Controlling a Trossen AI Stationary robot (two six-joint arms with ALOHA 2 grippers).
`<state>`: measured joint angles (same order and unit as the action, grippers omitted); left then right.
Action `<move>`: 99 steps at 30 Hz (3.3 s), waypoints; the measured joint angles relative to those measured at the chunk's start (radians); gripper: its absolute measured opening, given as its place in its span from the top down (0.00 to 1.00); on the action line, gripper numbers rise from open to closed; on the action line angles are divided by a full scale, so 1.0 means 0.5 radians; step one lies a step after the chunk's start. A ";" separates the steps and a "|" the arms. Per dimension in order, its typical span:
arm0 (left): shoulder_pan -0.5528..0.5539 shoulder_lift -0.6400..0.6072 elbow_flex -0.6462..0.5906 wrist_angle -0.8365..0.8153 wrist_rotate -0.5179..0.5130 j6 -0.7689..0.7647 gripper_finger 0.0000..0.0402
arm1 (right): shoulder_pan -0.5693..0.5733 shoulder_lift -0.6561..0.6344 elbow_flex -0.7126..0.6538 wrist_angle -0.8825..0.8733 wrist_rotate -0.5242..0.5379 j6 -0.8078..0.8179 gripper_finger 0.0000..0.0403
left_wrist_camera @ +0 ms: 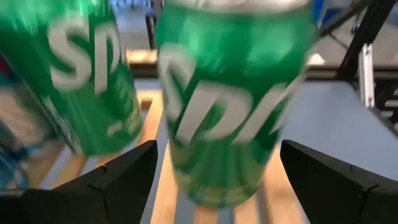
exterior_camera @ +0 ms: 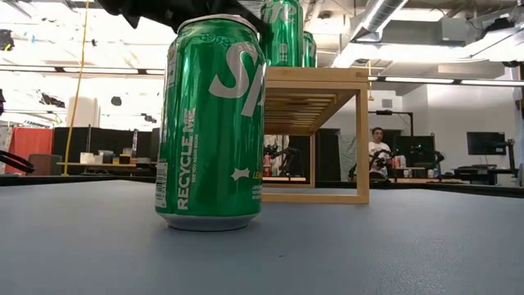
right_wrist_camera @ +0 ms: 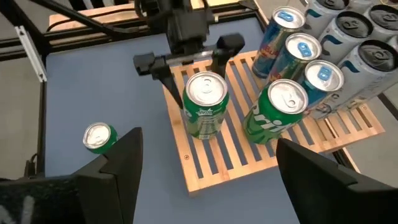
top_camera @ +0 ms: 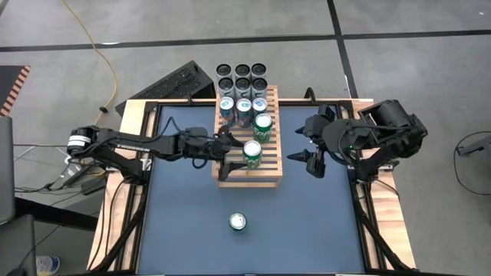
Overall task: Place canned beverage on shelf
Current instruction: Put the green soda can on the shelf aligned to the other green soda can
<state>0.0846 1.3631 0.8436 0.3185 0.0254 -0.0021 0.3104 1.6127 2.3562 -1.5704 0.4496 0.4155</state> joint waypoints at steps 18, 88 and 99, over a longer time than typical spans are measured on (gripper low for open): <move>0.236 0.094 0.000 0.250 0.574 0.034 0.18 | -0.144 0.060 -0.001 -0.001 -0.005 0.028 0.24; 0.226 0.092 0.000 0.210 0.705 -0.092 0.25 | -0.456 0.222 -0.954 1.075 -0.336 -0.259 0.37; 0.226 0.095 -0.002 0.370 0.832 -0.260 0.25 | -0.453 0.220 -0.952 1.092 -0.381 -0.252 0.37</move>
<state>0.1974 1.4105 0.8429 0.5034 0.4412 -0.1321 0.0837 1.7229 1.8801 -1.0241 0.2588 0.2897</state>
